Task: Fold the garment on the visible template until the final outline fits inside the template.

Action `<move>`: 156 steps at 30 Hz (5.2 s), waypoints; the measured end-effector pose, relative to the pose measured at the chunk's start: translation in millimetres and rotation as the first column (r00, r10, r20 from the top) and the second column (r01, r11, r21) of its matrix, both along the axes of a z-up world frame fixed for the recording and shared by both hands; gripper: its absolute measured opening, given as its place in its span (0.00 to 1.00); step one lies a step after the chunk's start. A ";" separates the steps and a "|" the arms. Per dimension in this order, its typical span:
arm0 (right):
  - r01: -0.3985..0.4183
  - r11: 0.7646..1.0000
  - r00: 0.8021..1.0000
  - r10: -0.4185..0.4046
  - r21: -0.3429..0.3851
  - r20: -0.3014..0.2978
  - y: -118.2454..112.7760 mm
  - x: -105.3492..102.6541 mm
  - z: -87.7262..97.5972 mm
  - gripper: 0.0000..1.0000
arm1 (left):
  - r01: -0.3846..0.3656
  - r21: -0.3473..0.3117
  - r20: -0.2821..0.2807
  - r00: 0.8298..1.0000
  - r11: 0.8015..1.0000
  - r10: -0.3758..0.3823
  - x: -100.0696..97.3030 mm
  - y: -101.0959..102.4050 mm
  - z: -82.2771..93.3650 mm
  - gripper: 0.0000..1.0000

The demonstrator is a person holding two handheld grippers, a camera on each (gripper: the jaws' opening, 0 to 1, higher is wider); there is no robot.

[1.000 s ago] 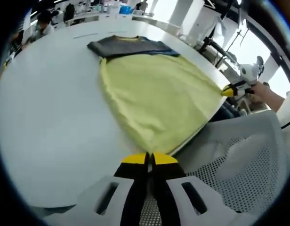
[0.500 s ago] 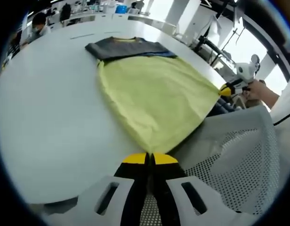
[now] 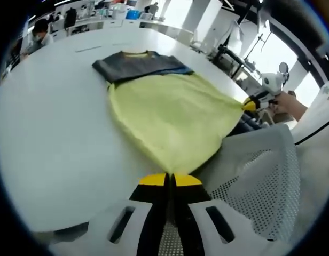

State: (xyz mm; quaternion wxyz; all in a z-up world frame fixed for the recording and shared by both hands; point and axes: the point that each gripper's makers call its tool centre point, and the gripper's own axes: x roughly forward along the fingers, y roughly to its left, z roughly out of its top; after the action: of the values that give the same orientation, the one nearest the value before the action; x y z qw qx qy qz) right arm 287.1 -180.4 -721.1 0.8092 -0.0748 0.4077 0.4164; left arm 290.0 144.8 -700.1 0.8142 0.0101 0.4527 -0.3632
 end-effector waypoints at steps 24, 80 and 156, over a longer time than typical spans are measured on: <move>0.061 0.998 0.988 -0.064 0.024 0.143 -8.3 56.4 42.6 0.00 | -0.080 -0.054 0.191 0.978 0.995 0.089 58.5 -1.7 43.3 0.00; 0.141 0.988 0.958 -0.151 0.057 0.244 -13.9 180.9 67.4 0.00 | -0.226 -0.109 0.372 0.894 0.968 0.251 191.0 -0.8 73.2 0.00; 0.234 0.971 0.937 -0.214 -0.043 0.276 -8.8 353.5 31.1 0.00 | -0.397 -0.097 0.339 0.849 0.913 0.405 365.3 7.0 22.5 0.00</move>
State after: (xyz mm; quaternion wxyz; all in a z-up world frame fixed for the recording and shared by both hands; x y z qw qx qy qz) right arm 640.6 -189.2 -690.0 0.8958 -0.1142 0.3150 0.2919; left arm 655.3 151.9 -677.6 0.9397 -0.0292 0.2876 -0.1829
